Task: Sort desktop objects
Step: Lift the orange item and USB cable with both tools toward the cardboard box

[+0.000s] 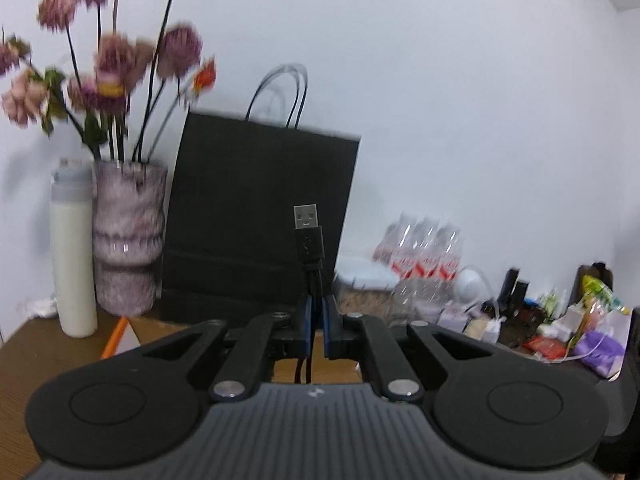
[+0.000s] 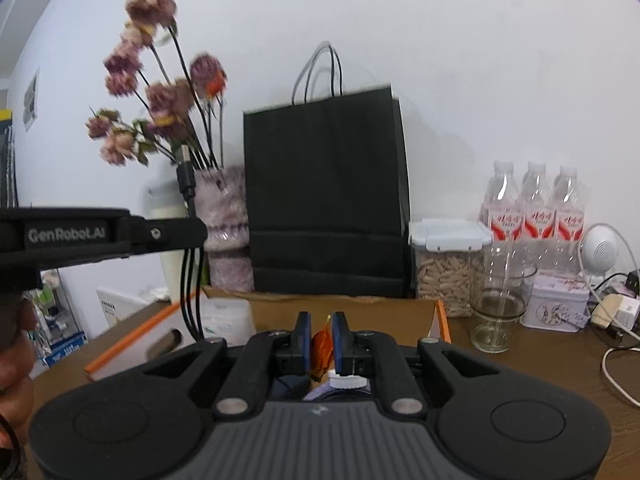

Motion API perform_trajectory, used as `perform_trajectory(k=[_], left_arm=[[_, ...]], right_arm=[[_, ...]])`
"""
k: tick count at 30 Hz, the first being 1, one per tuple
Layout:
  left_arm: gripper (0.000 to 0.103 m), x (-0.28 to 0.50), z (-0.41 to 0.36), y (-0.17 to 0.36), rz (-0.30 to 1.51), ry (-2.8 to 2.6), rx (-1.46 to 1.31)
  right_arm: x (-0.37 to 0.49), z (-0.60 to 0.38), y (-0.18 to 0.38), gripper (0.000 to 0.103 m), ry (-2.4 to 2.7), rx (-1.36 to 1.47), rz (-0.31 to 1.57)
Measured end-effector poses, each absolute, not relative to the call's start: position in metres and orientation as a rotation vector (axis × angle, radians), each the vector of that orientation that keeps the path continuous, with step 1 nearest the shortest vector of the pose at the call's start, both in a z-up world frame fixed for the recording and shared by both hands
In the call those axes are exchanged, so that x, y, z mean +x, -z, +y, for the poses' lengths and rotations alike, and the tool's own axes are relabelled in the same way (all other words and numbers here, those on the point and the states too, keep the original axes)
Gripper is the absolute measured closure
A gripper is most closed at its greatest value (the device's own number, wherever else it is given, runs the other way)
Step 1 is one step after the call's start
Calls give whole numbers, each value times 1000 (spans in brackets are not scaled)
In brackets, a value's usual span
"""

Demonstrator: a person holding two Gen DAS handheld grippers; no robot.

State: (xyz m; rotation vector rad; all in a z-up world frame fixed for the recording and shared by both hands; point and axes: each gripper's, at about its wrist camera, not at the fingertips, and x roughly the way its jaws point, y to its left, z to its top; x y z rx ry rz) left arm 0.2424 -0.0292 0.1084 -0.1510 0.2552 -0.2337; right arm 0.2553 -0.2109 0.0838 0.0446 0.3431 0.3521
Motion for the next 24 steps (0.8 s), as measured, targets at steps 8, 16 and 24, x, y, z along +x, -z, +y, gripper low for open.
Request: perform_trajectory(k=[8, 16, 24], left_arm=[[97, 295, -25, -56, 442, 187, -132], [96, 293, -29, -41, 466, 165, -77], [89, 287, -38, -31, 483, 147, -8]], right_arm=[[305, -206, -48, 93, -372, 26, 450], [306, -206, -29, 93, -365, 5, 490], [301, -202, -27, 93, -377, -7, 495]])
